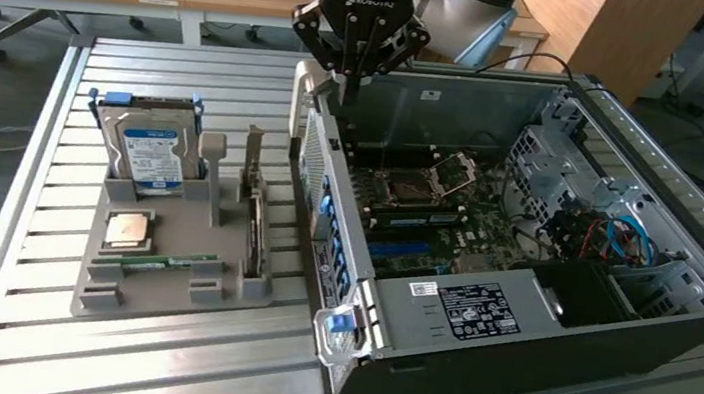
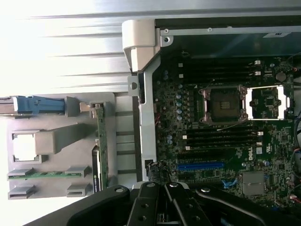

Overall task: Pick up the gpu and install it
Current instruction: 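Reach for the gpu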

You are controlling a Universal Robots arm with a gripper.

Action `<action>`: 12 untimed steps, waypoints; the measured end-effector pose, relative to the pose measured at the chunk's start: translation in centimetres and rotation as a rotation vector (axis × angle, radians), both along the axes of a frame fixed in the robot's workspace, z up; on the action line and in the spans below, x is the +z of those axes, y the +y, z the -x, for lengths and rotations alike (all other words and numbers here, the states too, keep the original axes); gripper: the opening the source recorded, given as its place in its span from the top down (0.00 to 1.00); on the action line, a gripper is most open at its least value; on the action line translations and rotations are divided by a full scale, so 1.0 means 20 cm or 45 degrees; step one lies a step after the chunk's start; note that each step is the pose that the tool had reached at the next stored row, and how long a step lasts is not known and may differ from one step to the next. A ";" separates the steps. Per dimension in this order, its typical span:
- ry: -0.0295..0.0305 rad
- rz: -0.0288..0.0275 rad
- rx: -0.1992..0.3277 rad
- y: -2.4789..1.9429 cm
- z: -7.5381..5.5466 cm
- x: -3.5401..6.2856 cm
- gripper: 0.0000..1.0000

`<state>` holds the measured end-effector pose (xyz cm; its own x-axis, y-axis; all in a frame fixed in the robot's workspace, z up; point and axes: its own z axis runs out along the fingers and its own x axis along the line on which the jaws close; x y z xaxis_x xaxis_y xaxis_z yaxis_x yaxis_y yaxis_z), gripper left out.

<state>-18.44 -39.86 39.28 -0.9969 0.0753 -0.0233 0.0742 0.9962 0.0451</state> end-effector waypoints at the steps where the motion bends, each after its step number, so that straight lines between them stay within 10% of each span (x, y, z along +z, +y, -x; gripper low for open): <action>1: 0.0000 -0.0001 0.000 0.000 0.01 0.000 0.89; 12: 0.0000 0.0000 0.000 0.000 0.07 -0.001 0.89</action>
<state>-19.81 -39.85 39.27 -0.9969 0.0753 -0.0233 0.0742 0.9962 0.0451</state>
